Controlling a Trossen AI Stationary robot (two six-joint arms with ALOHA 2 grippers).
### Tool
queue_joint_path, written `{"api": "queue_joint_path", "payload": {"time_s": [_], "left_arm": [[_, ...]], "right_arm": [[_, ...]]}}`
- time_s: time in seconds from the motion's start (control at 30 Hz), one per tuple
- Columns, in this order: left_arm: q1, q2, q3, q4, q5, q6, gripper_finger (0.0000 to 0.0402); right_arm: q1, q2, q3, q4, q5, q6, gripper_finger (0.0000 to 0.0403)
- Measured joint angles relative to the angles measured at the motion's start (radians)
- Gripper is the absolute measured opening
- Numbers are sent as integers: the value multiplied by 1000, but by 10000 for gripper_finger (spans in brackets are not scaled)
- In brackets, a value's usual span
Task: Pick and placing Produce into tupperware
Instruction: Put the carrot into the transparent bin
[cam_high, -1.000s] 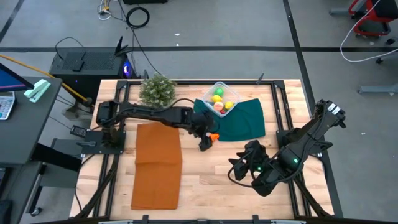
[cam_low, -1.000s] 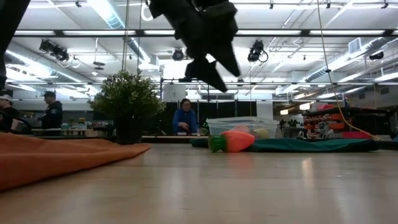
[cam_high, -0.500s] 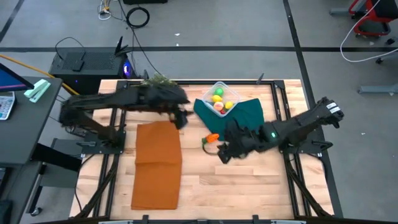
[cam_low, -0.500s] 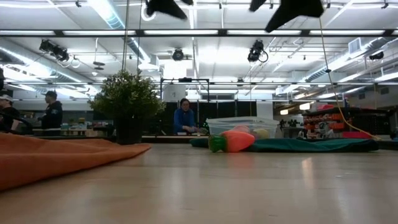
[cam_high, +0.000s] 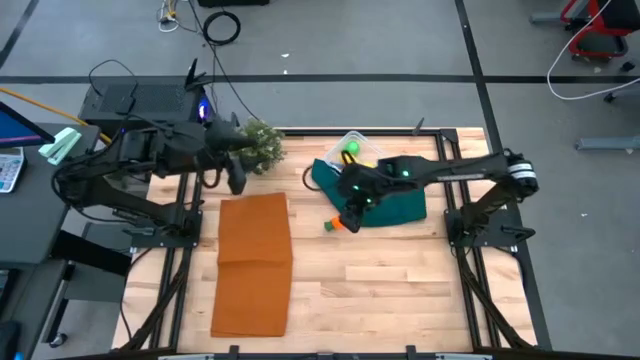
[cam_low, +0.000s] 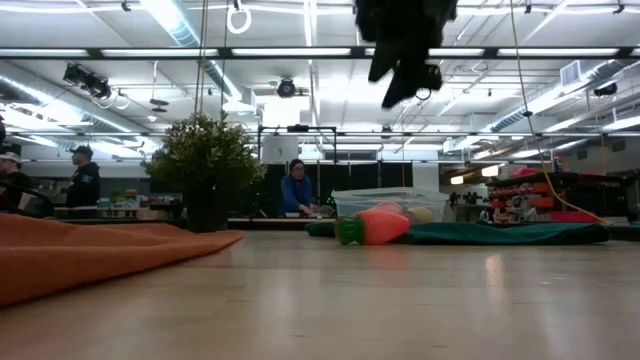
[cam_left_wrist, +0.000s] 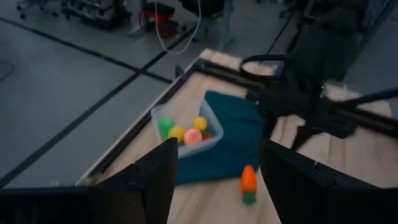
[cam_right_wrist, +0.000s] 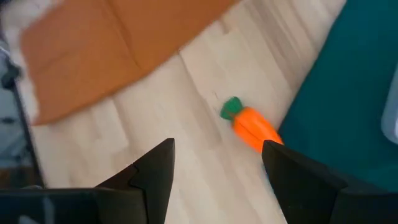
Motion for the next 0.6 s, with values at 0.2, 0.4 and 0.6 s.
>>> {"api": "queue_joint_path", "payload": {"time_s": [0.2,0.4,0.6], "left_arm": [[-55,-2,0,-62,-16,-8,222],[-135,-13,0,-46,-128,41,219],[-165,-51,-28,117,-186,117,199]], "right_arm": [[-61,111,0,30,-84,-188,208],[-87,195,0,49,-131,-296,213],[-127,238,0,56,-191,-345,218]]}}
